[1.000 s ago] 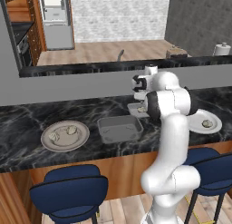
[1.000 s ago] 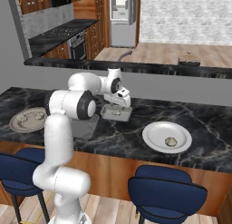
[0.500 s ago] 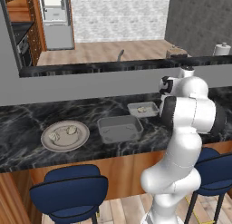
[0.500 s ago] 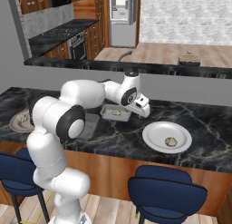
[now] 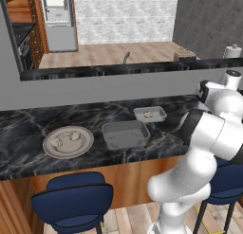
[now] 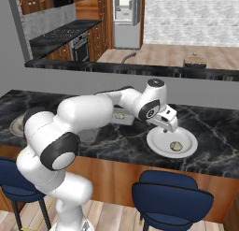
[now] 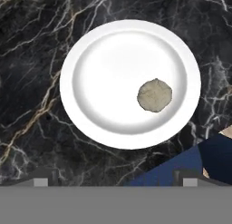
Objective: Place two dumplings into each of the tupperware containers and then place the containers in the fridge.
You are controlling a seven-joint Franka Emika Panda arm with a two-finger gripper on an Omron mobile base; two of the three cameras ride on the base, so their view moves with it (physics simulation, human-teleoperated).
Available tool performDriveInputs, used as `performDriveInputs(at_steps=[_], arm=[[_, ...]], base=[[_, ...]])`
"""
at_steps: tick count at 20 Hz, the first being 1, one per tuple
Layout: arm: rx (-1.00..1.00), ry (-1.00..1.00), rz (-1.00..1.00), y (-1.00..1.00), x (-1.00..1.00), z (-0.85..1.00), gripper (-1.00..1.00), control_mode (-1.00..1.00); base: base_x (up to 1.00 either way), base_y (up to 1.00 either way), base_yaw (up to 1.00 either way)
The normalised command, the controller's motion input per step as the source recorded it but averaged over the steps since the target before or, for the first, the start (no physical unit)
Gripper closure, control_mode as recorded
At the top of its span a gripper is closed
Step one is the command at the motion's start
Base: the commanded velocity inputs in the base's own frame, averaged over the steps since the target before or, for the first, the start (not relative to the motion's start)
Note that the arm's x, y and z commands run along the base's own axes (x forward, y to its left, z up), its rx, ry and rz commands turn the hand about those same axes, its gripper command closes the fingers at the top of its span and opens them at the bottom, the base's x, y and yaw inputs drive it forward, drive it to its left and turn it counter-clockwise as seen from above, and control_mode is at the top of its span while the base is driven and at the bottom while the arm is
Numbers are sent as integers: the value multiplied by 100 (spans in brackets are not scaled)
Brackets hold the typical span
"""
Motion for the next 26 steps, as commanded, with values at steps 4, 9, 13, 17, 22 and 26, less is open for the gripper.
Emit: performDriveInputs(at_steps=[4,9,13,17,22,26], arm=[[0,12,-7,-51,-28,-21,-100,-100],[0,15,-11,-16,6,-32,-100,-100],[0,10,-4,0,23,-37,-100,-100],[0,6,-2,-8,26,-45,-100,-100],[0,7,-4,-24,29,-41,-100,-100],[0,9,-4,-30,43,-23,-100,-100]], base=[[0,0,0],[0,0,0],[0,0,0],[0,0,0],[0,0,0],[0,0,0]])
